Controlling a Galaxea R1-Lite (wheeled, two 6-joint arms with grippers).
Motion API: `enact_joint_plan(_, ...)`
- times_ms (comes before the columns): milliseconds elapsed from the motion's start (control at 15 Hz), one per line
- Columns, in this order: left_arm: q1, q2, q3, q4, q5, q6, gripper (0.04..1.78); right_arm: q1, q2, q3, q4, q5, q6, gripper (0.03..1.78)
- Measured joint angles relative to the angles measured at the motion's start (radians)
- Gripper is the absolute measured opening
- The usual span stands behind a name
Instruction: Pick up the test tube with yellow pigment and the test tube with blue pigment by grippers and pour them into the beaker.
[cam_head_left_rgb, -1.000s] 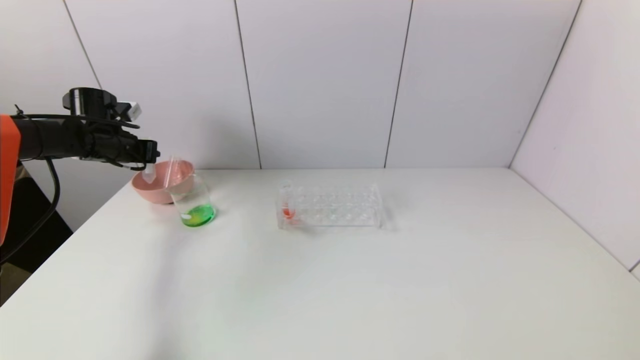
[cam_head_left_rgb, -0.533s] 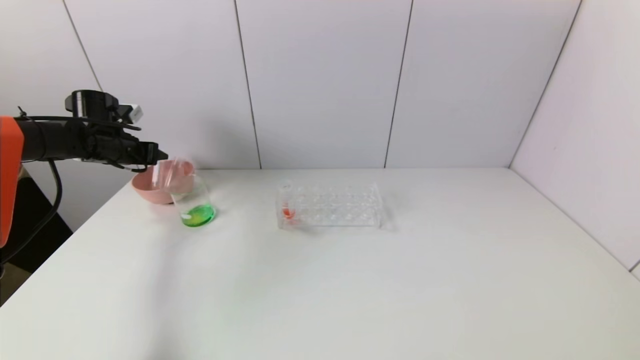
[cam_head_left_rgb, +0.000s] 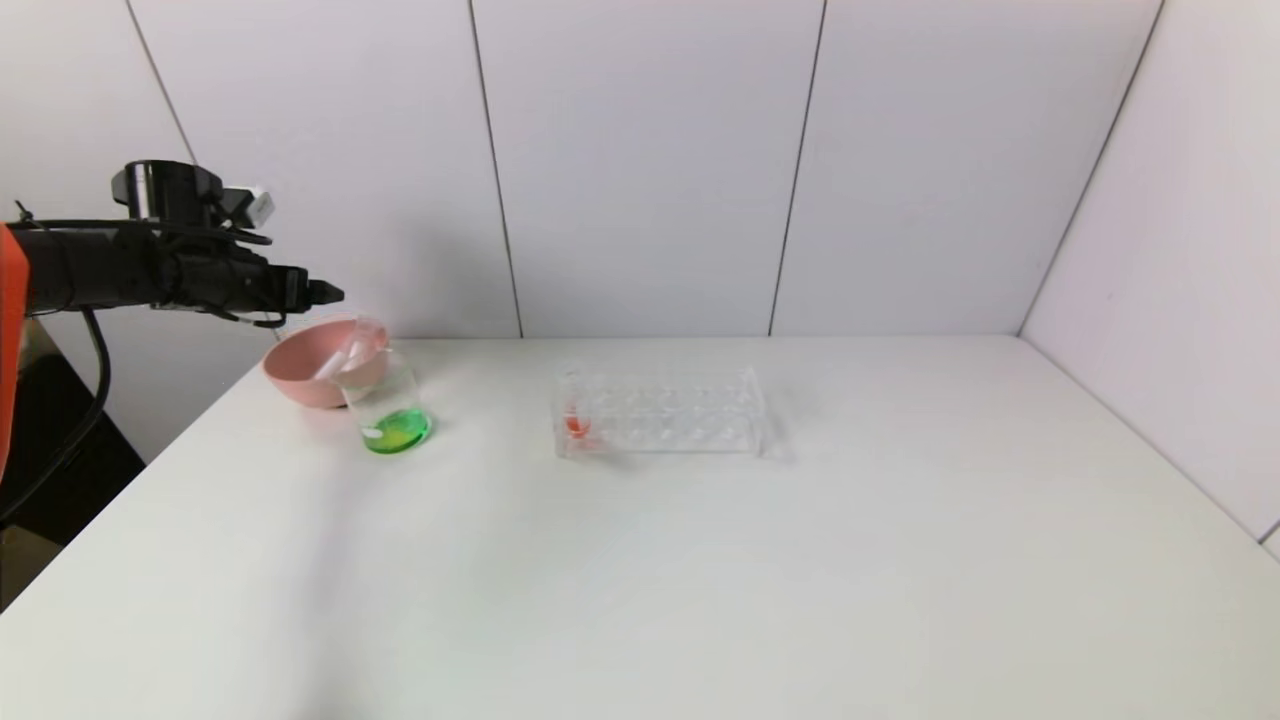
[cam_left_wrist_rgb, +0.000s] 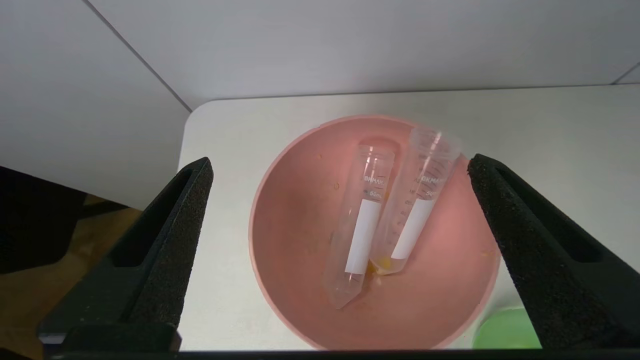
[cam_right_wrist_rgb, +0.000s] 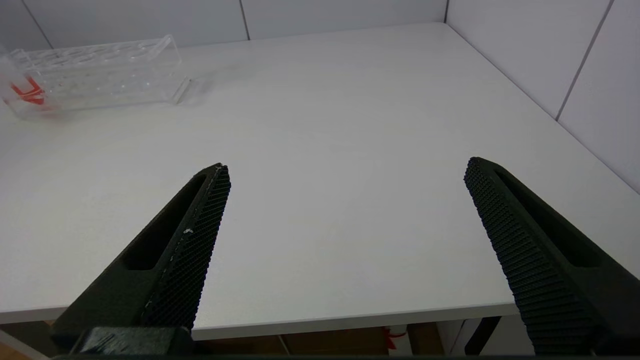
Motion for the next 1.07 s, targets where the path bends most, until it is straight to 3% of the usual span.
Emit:
enact_joint_plan(267,-0.007,-0.161,0.047,-0.023,-0.088,0.001,1.78,0.0,0.0,0.0,0.0,0.0,0.0,1.71)
enact_joint_plan(667,-0.016,-0.627,0.264,-0.034,-0.26,-0.027,1.77,0.0,0.0,0.0,0.0,0.0,0.0,1.71)
enact_joint_plan(867,-0.045,-0.923,0.364,0.015,-0.334,-0.12,1.77,0.0,0.0,0.0,0.0,0.0,0.0,1.71)
enact_joint_plan(1067,-0.14,-1.223,0.41,0.155,-0.396,-0.203,1.77,0.0,0.0,0.0,0.0,0.0,0.0,1.71)
